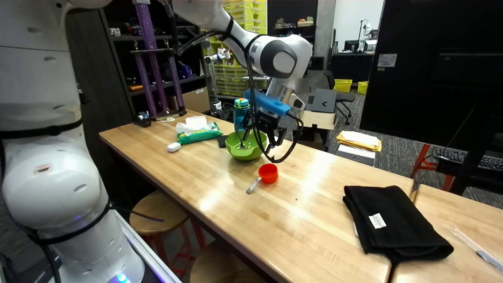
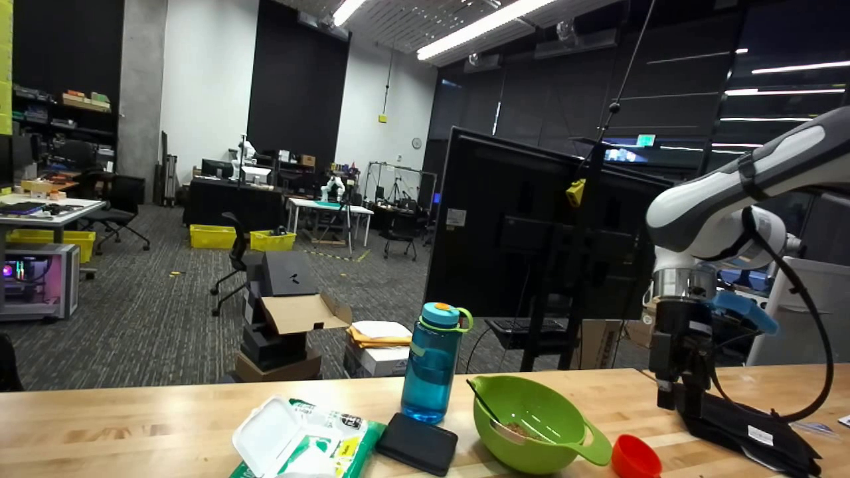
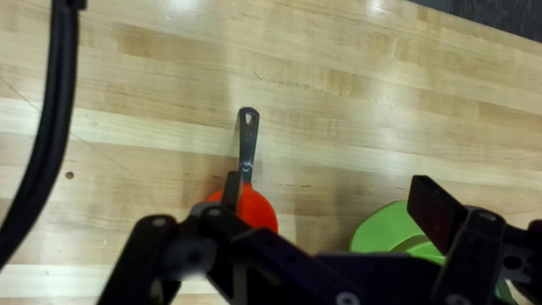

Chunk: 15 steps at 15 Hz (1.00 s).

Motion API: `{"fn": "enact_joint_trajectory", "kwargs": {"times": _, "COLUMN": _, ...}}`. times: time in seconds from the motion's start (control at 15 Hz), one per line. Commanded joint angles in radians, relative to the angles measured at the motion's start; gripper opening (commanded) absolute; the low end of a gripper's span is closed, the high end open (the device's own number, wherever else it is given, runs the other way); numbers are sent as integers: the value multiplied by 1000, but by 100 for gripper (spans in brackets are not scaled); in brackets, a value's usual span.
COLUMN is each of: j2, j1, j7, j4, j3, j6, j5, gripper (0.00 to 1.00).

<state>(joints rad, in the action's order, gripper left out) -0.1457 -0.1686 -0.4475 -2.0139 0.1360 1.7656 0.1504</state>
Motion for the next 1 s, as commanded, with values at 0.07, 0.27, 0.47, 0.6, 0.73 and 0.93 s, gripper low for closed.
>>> {"fn": "enact_joint_trajectory", "kwargs": {"times": 0.07, "j2": 30, "j1": 32, "j7": 158, "j4": -27, "j3": -22, "j6": 8, "j5": -77, "gripper": 100}}
{"fn": "enact_joint_trajectory", "kwargs": {"times": 0.27, "j2": 23, "j1": 50, "j7": 222, "j4": -22, "j3": -37, "j6": 18, "j5": -108, "gripper": 100}}
{"fn": "enact_joint_trajectory", "kwargs": {"times": 0.47, "j2": 19, "j1": 66, "j7": 231, "j4": -28, "j3": -56, "j6": 62, "j5": -109, "gripper": 100}}
{"fn": "enact_joint_trajectory", "kwargs": {"times": 0.6, "j2": 15, "j1": 75, "j7": 221, "j4": -32, "j3": -67, "j6": 91, "j5": -106, "gripper": 100}}
{"fn": "enact_joint_trajectory", "kwargs": {"times": 0.73, "j2": 10, "j1": 83, "j7": 219, "j4": -37, "j3": -77, "j6": 115, "j5": -102, "gripper": 100}}
{"fn": "enact_joint_trajectory", "kwargs": {"times": 0.93, "j2": -8, "j1": 77, "j7": 204, "j4": -17, "j3": -78, "j6": 100, "j5": -85, "gripper": 100}}
